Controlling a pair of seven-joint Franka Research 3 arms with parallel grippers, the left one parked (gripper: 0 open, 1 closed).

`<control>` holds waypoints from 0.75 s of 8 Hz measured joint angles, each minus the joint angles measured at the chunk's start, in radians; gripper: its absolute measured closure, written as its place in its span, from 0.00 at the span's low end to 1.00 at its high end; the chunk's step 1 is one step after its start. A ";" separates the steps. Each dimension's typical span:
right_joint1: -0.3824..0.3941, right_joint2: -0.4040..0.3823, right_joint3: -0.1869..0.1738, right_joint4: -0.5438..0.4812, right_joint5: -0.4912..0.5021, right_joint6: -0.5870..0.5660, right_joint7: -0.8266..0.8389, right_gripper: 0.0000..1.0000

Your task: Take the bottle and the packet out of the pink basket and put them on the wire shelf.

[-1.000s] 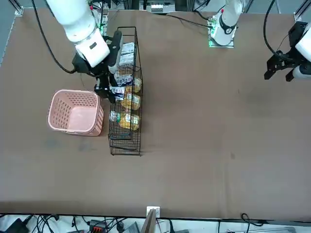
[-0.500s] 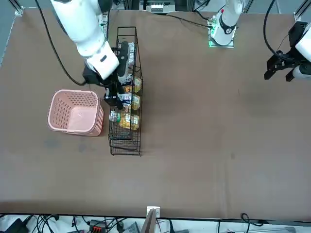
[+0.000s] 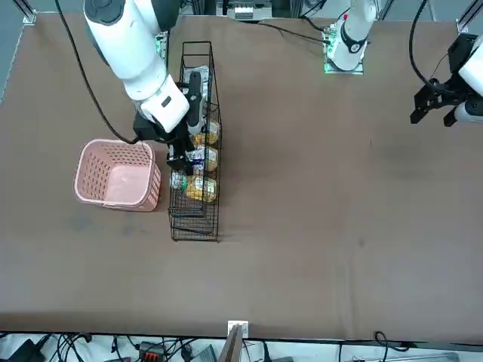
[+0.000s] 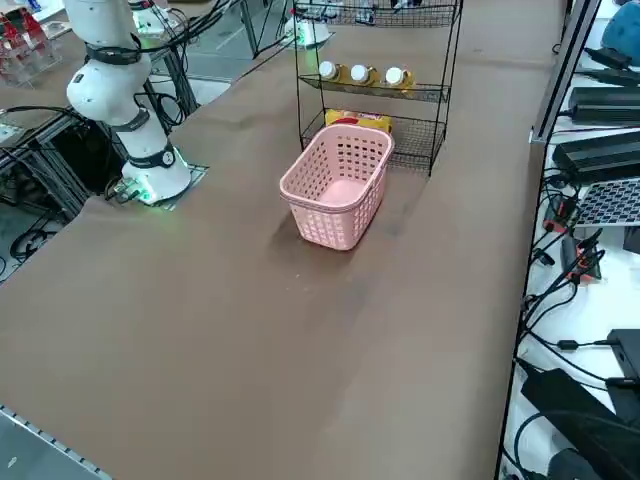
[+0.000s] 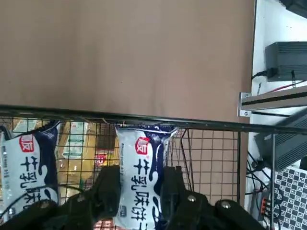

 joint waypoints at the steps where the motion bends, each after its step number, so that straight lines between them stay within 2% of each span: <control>1: 0.000 0.004 -0.001 0.000 0.000 0.000 -0.001 0.55; 4: 0.000 0.016 -0.005 0.000 0.000 0.000 0.000 0.50; 5: 0.000 0.018 -0.009 0.000 0.000 0.000 0.002 0.45; 6: 0.000 0.020 -0.013 0.000 0.000 0.000 0.013 0.29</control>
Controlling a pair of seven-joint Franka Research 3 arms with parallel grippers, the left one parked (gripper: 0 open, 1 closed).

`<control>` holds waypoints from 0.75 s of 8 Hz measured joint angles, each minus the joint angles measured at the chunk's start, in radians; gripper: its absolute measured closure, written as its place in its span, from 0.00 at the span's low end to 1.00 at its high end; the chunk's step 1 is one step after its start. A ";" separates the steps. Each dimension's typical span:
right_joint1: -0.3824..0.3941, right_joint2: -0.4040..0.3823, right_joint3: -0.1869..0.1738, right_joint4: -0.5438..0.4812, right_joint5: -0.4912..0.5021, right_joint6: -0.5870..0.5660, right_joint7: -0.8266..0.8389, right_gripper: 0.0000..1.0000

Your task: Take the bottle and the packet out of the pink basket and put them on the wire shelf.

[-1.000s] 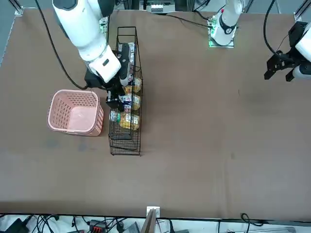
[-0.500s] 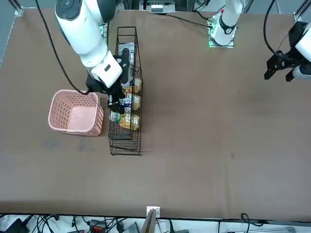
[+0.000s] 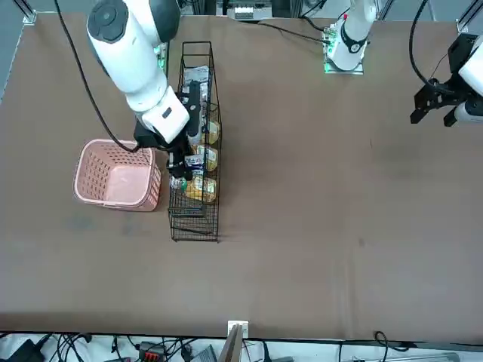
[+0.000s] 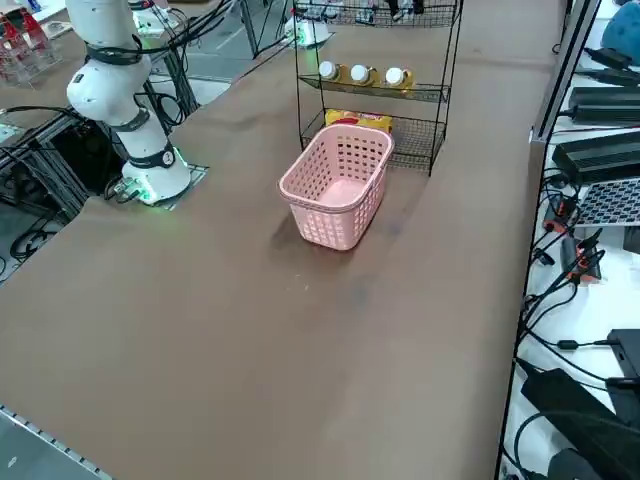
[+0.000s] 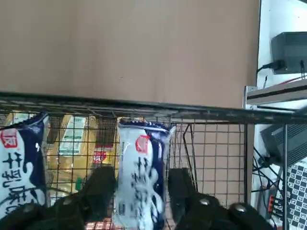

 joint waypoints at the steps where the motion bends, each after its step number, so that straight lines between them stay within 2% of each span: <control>1: 0.000 0.000 -0.001 0.004 0.000 -0.001 0.020 0.12; 2: 0.000 -0.002 -0.001 0.012 0.000 -0.004 0.040 0.00; 4: 0.000 -0.015 -0.002 0.033 0.002 -0.027 0.068 0.00; 6: -0.002 -0.037 -0.010 0.095 0.010 -0.130 0.112 0.00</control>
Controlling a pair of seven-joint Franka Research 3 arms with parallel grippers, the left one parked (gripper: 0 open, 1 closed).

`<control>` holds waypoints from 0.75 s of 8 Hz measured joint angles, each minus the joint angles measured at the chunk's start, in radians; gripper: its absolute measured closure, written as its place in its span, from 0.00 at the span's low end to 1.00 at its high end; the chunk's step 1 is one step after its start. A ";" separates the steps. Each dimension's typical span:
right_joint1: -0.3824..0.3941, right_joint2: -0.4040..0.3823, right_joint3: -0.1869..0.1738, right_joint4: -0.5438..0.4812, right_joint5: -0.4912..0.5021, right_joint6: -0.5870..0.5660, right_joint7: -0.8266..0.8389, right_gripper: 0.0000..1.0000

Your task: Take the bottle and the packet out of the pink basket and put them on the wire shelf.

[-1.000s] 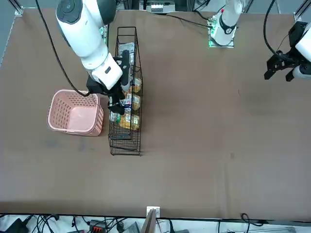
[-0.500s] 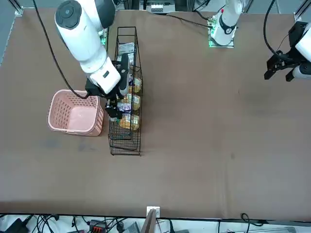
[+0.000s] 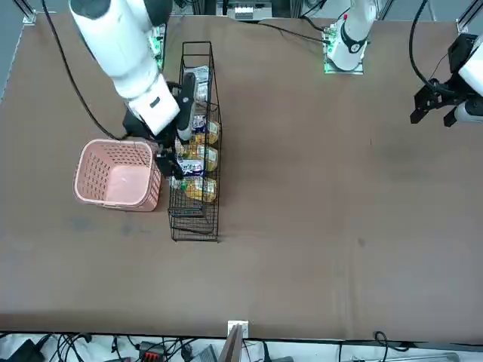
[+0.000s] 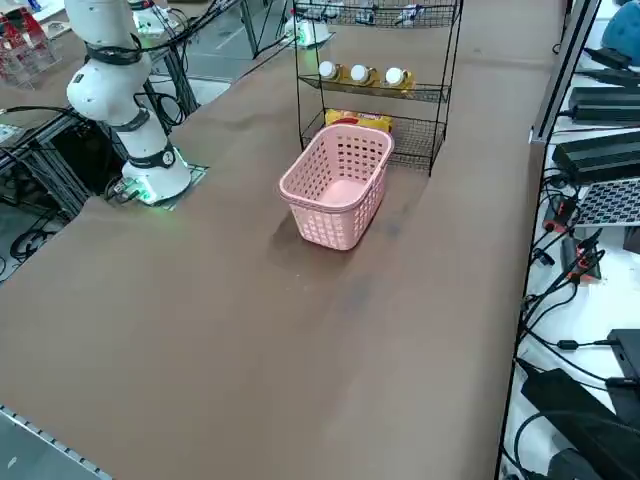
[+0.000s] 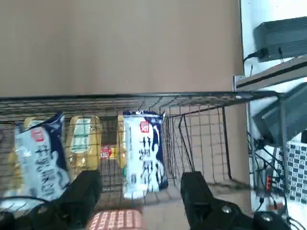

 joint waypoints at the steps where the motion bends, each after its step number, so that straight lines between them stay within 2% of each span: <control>1: -0.002 -0.019 -0.016 0.025 0.011 -0.042 0.037 0.00; 3: -0.024 -0.079 -0.055 0.040 0.029 -0.106 0.120 0.00; 6: -0.065 -0.157 -0.136 0.027 0.031 -0.246 0.268 0.00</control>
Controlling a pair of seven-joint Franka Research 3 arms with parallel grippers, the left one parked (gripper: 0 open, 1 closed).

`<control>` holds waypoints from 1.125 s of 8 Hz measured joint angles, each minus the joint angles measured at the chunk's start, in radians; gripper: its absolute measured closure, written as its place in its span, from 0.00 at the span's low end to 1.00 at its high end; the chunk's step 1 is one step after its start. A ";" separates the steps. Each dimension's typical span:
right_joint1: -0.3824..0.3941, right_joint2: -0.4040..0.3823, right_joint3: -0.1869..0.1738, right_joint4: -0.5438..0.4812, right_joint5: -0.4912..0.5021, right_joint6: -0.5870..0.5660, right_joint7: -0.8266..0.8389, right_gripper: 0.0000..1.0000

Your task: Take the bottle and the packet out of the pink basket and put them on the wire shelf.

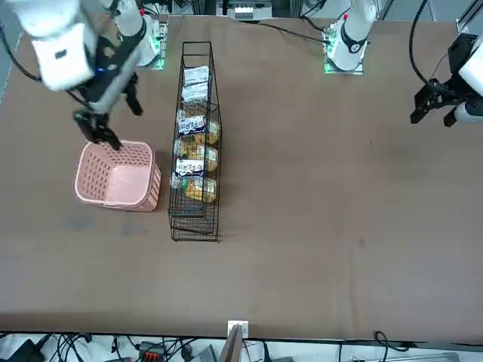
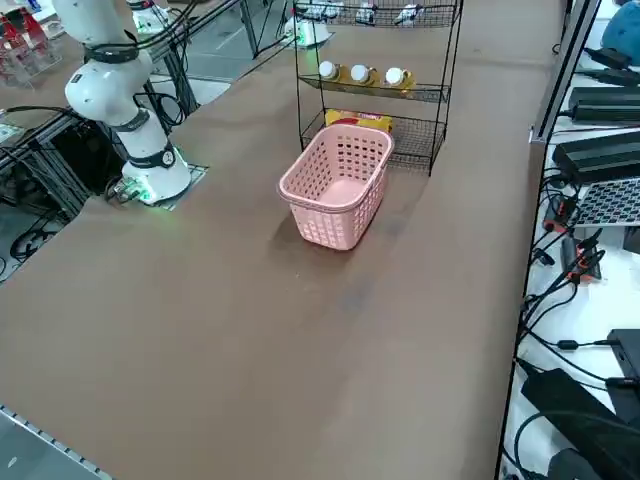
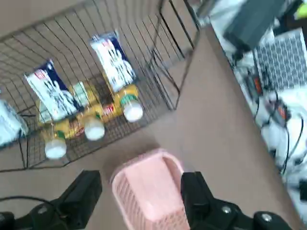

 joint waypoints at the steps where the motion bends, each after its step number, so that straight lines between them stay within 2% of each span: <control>1: -0.014 -0.026 -0.034 -0.029 0.000 -0.016 0.056 0.00; 5: -0.085 -0.120 -0.182 -0.152 0.001 -0.041 0.176 0.00; 7: -0.115 -0.165 -0.226 -0.220 0.005 -0.041 0.221 0.00; 9: -0.120 -0.204 -0.248 -0.281 0.006 -0.029 0.326 0.00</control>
